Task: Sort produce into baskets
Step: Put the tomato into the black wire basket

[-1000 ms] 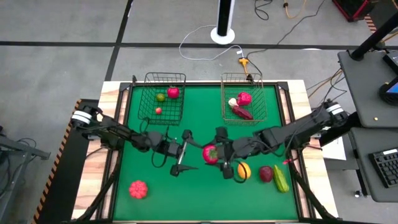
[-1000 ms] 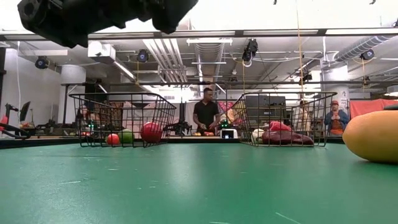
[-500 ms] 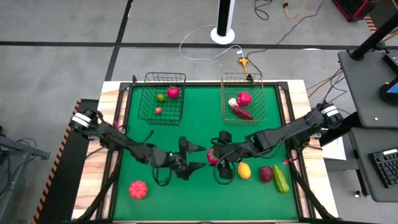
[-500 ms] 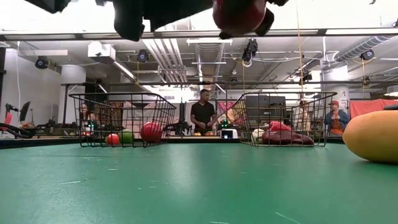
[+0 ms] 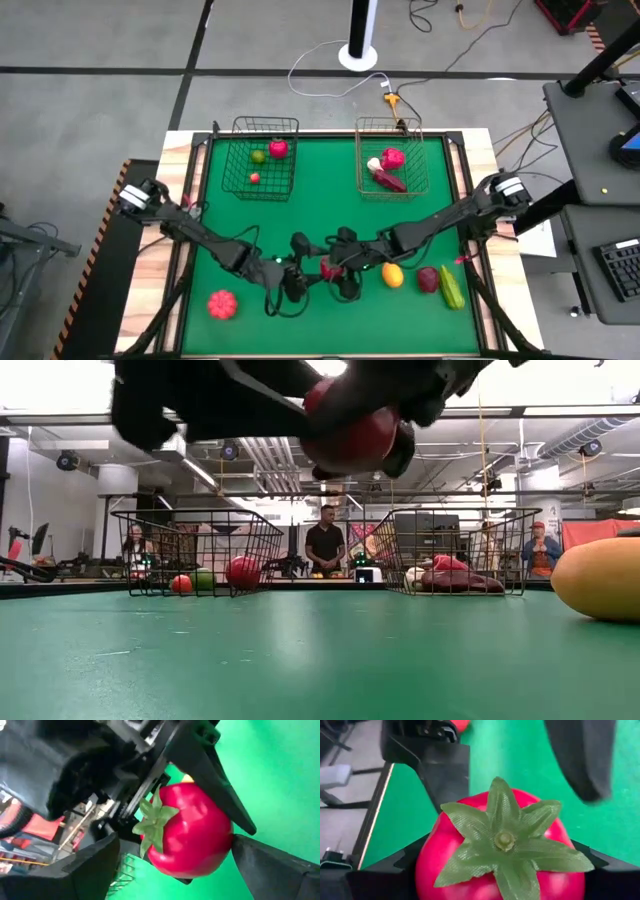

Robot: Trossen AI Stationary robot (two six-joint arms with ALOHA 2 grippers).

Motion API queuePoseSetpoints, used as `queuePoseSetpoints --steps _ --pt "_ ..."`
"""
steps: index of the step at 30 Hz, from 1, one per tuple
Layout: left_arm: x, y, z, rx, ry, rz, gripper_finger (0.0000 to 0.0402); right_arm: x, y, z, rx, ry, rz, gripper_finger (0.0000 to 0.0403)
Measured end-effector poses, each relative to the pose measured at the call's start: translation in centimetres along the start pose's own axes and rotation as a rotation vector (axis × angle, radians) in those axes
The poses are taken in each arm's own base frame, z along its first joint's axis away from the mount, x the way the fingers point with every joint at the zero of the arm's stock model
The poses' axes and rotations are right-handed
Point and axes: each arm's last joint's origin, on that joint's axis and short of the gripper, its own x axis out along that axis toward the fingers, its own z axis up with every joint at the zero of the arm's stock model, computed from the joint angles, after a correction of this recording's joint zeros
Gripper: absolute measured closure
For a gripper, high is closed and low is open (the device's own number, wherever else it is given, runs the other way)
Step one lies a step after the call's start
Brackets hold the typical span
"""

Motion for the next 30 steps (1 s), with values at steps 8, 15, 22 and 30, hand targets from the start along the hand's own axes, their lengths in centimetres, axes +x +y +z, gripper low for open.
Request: queuePoseSetpoints --steps 8,15,22,30 --pt "-1.2 -1.2 0.3 -0.129 -0.006 0.037 0.0066 1.1 -0.7 -1.8 -0.015 -0.148 0.020 0.0103" --pt "-1.3 -1.6 -0.6 -0.263 0.002 0.047 0.0076 1.2 -1.8 -0.8 -0.132 -0.210 -0.012 0.0103" --pt "-1.3 -1.0 -0.1 -0.336 -0.072 0.093 0.0080 1.0 -2.8 1.0 -0.193 -0.275 0.000 0.0103" --pt "-1.3 -1.2 -0.6 -0.339 -0.044 0.125 0.0079 1.1 -4.3 1.7 -0.209 -0.263 0.050 0.0103"
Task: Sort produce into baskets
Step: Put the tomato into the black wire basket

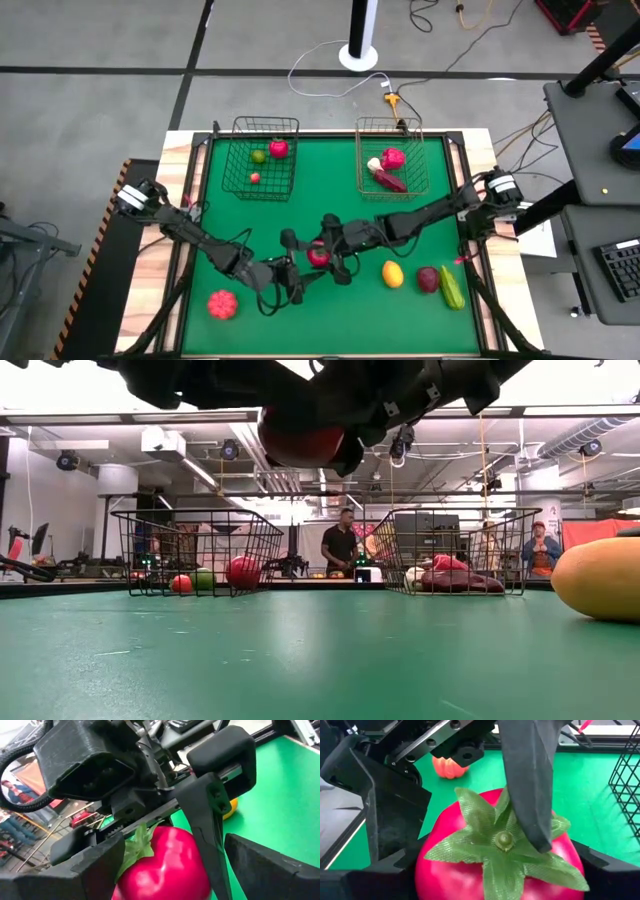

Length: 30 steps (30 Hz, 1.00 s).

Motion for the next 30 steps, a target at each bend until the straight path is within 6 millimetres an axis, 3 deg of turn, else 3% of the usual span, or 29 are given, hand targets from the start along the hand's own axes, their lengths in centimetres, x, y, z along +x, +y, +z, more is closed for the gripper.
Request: queuePoseSetpoints --steps 30 --pt "0.33 0.22 -0.16 -0.043 0.017 0.014 0.0079 -0.01 -0.49 -0.19 -0.006 0.025 0.017 0.0103"
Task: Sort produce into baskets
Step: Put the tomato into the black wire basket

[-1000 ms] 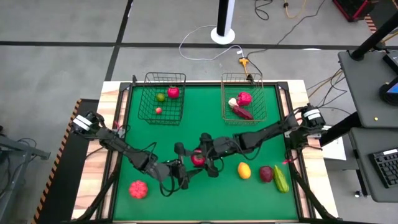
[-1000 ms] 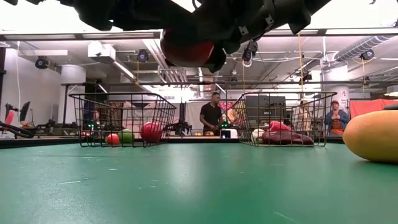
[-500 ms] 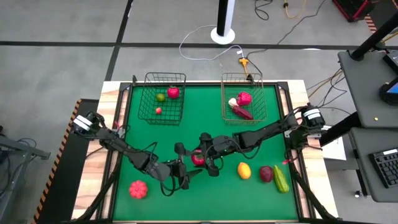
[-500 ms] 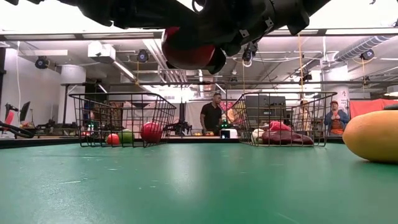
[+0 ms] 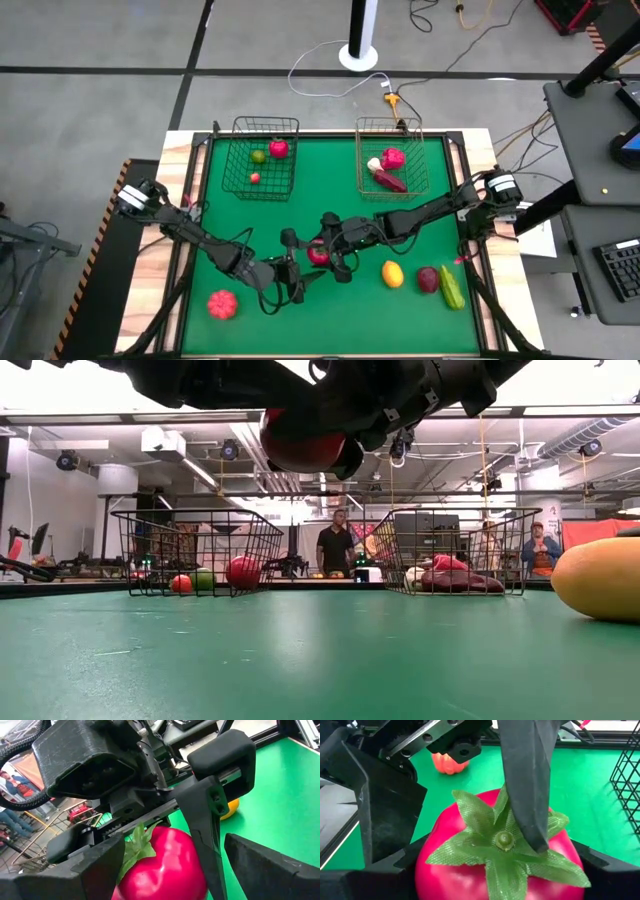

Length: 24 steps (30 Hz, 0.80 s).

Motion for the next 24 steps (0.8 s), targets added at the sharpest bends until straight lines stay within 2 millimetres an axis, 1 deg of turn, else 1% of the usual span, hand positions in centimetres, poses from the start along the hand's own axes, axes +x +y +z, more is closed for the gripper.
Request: queuePoseSetpoints --steps 4,9,11,16,20,24 --pt "0.00 0.03 -0.03 0.092 0.005 0.011 0.0079 0.00 0.00 0.15 0.015 -0.017 0.001 0.0103" --pt "-0.38 -0.14 -0.04 0.364 0.045 0.092 0.0077 -0.06 -0.17 0.45 0.023 -0.042 -0.010 0.0103" --pt "-0.41 -0.10 -0.02 0.445 0.059 0.116 0.0072 -0.07 -0.20 0.49 0.027 -0.045 -0.014 0.0103" --pt "-0.34 -0.17 -0.23 0.584 0.081 0.127 0.0059 -0.06 -0.24 0.48 0.027 -0.043 -0.010 0.0103" --pt "-0.06 -0.26 -0.57 0.739 0.109 0.130 0.0055 -0.06 -0.23 0.49 0.035 -0.043 -0.001 0.0103" --pt "0.04 -0.33 -0.83 0.836 0.144 0.152 0.0054 -0.08 -0.24 0.49 0.078 -0.037 0.072 0.0103"
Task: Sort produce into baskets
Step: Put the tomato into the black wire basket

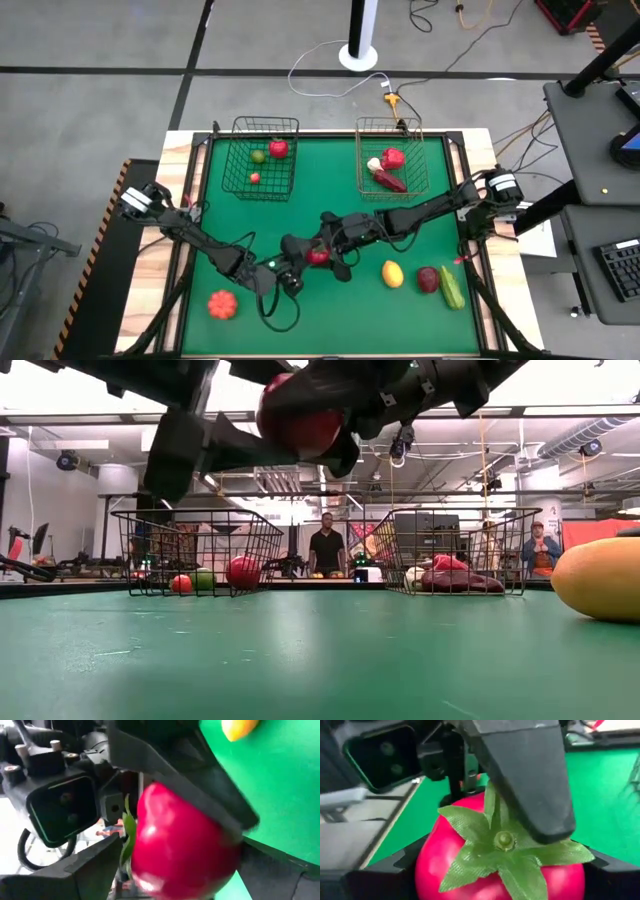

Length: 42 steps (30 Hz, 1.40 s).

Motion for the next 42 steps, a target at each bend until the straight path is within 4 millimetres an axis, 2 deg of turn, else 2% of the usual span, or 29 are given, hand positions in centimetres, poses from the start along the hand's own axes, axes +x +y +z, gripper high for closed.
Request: queuePoseSetpoints --steps 9,17,21,25,31,38,42 --pt "-0.1 0.1 0.1 0.017 0.001 0.008 0.0075 -0.3 -1.5 0.2 0.161 0.014 0.055 0.0103" --pt "-0.1 0.0 0.1 0.010 -0.004 0.005 0.0114 -0.3 -1.6 0.2 0.174 0.012 0.055 0.0101" --pt "-0.1 0.2 0.2 -0.043 -0.004 0.014 0.0142 -0.3 -1.7 0.1 0.185 0.021 0.049 0.0079" --pt "-0.1 0.2 0.2 -0.088 0.000 0.014 0.0146 -0.5 -1.8 0.0 0.187 0.041 0.038 0.0051" --pt "-0.3 0.3 -0.2 -0.177 0.082 0.067 0.0145 -1.9 -2.0 0.8 0.186 0.069 0.020 0.0040" --pt "-1.1 -0.1 -2.2 -0.264 0.177 0.123 0.0146 -4.1 -2.3 2.4 0.190 0.040 -0.068 0.0039" --pt "-1.9 1.6 -3.3 -0.381 0.276 0.246 0.0146 -5.4 -2.7 3.2 0.184 0.021 -0.181 0.0039"
